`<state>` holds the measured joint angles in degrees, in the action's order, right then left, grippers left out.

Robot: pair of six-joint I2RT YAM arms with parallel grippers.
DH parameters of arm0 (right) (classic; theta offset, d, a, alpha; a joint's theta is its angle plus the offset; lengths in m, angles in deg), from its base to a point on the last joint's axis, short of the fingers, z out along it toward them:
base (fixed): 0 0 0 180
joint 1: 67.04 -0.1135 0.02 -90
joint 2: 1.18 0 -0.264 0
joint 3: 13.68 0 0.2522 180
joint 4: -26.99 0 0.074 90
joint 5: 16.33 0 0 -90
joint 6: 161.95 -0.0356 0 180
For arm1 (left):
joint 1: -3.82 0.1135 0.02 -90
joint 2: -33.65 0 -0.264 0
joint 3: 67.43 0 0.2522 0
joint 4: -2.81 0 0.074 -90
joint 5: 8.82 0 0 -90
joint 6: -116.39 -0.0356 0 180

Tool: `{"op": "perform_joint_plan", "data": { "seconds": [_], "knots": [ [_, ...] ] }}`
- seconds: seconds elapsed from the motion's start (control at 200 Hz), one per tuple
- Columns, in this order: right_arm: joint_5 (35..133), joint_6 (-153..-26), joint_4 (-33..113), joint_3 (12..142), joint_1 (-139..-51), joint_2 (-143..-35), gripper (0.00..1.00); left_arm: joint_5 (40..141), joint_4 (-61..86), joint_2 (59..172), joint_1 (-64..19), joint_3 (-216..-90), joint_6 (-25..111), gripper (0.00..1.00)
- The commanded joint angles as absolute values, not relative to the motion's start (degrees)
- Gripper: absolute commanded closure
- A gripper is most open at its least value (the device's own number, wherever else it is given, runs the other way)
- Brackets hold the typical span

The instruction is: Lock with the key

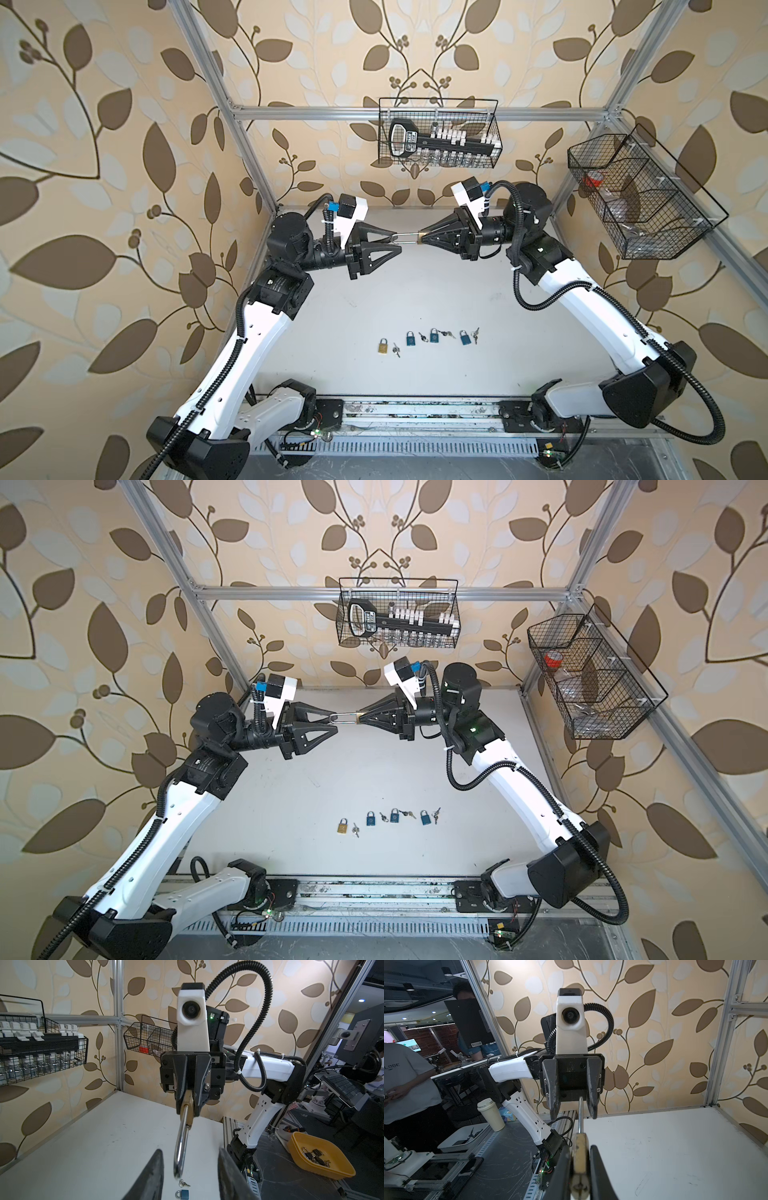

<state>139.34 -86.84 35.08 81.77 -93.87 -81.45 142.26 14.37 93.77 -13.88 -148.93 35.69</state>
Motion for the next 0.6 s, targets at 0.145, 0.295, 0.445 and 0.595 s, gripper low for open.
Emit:
{"op": "perform_joint_plan", "data": {
  "seconds": [0.145, 0.295, 0.445, 0.595],
  "knots": [
    [143.51, -85.49, 36.12, 83.40, -93.72, -80.71, 1.00, 142.28, 11.75, 92.89, -14.29, -149.49, 35.44, 0.60],
    [143.85, -85.37, 36.71, 83.40, -93.70, -80.98, 1.00, 142.07, 11.12, 92.96, -14.29, -149.54, 35.52, 0.64],
    [143.63, -85.47, 36.67, 83.91, -93.83, -81.07, 1.00, 142.71, 11.46, 93.50, -14.29, -149.52, 35.62, 0.70],
    [143.53, -85.96, 35.89, 83.85, -93.79, -81.00, 1.00, 142.79, 11.58, 93.41, -14.29, -149.24, 35.55, 0.73]
  ]
}}
